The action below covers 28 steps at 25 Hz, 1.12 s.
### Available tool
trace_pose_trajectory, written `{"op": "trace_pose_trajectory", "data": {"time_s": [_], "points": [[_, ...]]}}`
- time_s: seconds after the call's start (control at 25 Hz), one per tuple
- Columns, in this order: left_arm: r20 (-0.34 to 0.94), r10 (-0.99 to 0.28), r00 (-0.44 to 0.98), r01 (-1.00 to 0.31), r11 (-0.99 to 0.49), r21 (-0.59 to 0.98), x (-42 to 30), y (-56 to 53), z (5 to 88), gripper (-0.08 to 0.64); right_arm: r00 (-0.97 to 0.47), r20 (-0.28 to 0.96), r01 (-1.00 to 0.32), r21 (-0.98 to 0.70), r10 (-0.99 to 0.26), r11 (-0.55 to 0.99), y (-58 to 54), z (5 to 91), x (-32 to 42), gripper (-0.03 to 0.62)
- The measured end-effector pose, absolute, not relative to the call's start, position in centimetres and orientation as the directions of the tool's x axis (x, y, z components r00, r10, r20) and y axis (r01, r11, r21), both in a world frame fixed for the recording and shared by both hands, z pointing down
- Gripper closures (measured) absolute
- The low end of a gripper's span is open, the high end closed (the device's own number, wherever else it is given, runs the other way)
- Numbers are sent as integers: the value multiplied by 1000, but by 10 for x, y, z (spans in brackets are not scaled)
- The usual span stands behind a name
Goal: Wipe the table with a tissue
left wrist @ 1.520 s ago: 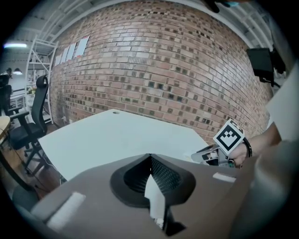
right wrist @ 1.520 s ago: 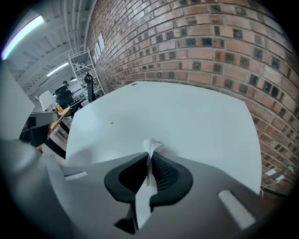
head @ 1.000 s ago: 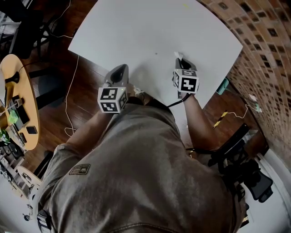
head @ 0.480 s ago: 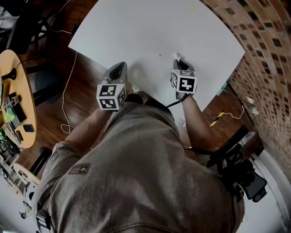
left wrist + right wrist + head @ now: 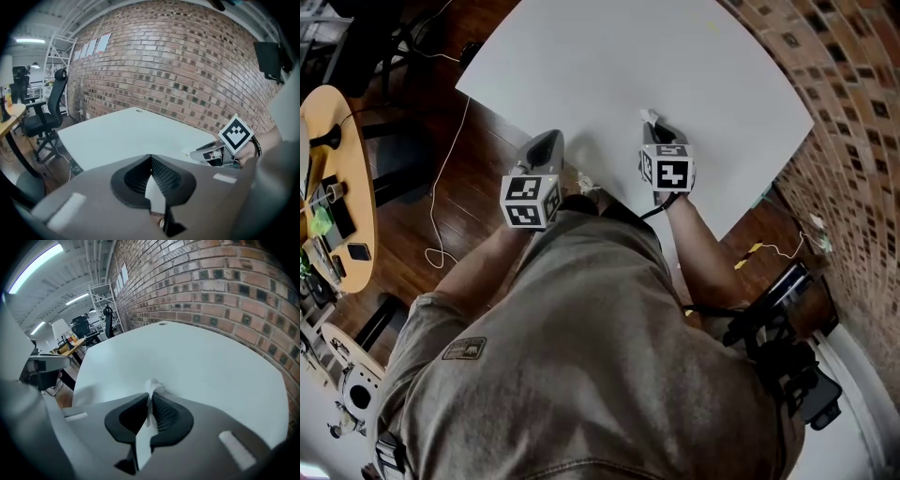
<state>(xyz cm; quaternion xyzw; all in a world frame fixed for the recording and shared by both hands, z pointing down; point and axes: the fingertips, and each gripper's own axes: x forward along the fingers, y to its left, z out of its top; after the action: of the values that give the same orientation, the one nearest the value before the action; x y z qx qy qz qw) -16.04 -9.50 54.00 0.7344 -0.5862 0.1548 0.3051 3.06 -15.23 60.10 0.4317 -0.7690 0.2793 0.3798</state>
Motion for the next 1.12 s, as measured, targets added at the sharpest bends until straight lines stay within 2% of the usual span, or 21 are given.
{"op": "trace_pose_trajectory", "data": {"time_s": [0.32, 0.52, 1.12], "points": [[581, -781, 231, -963, -99, 251, -170, -85, 533, 558, -416, 815, -822, -146, -404, 551, -136, 601, -10, 560], [584, -777, 234, -965, -110, 240, -164, -79, 531, 558, -425, 811, -821, -158, -402, 549, -129, 601, -5, 560], [576, -725, 378, -925, -275, 261, -91, -85, 532, 558, -232, 838, -953, -94, -494, 289, -97, 600, 134, 560]]}}
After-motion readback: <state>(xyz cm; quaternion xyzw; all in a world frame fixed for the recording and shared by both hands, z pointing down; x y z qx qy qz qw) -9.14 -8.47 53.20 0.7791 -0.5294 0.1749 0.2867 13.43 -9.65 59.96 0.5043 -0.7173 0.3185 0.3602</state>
